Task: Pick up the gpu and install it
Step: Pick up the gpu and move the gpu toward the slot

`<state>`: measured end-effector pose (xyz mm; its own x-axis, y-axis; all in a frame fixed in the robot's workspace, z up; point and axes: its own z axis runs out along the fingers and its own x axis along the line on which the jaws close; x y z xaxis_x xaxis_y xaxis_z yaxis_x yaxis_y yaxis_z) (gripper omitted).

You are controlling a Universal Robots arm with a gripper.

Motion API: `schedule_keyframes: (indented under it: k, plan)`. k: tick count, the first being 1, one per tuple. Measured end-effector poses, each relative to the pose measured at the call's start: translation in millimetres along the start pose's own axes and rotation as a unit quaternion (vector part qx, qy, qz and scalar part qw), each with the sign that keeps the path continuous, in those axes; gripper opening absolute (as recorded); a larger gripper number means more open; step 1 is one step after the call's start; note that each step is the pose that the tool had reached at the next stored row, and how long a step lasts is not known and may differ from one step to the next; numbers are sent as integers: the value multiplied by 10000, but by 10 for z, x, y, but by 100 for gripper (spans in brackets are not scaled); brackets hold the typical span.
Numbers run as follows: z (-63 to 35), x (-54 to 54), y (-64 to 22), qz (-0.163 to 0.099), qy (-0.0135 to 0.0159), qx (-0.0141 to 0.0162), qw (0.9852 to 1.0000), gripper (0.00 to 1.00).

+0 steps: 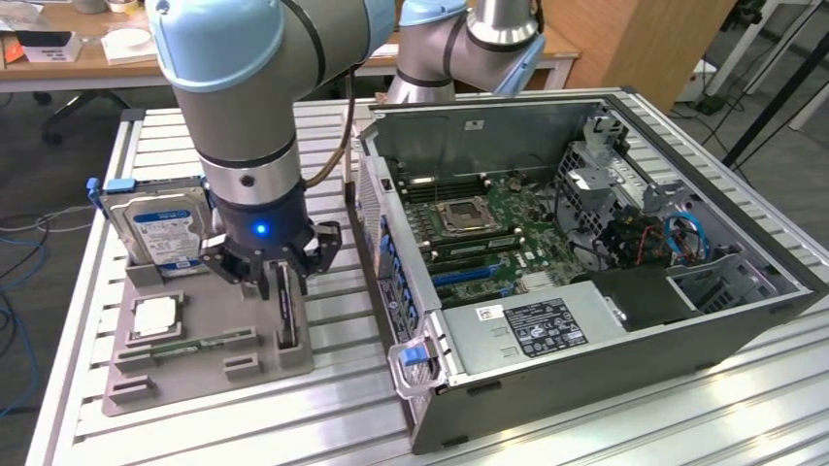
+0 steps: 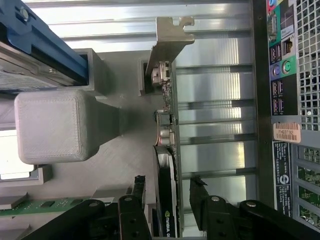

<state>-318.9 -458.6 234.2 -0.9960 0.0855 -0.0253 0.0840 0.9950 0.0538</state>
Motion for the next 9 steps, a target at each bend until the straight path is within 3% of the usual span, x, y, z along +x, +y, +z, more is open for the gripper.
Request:
schedule_keyframes:
  k: [2, 7, 9]
  plan:
    - [0, 0, 0, 0, 0, 0, 10000, 47]
    - [0, 0, 0, 0, 0, 0, 10000, 29]
    - [0, 0, 0, 0, 0, 0, 10000, 29]
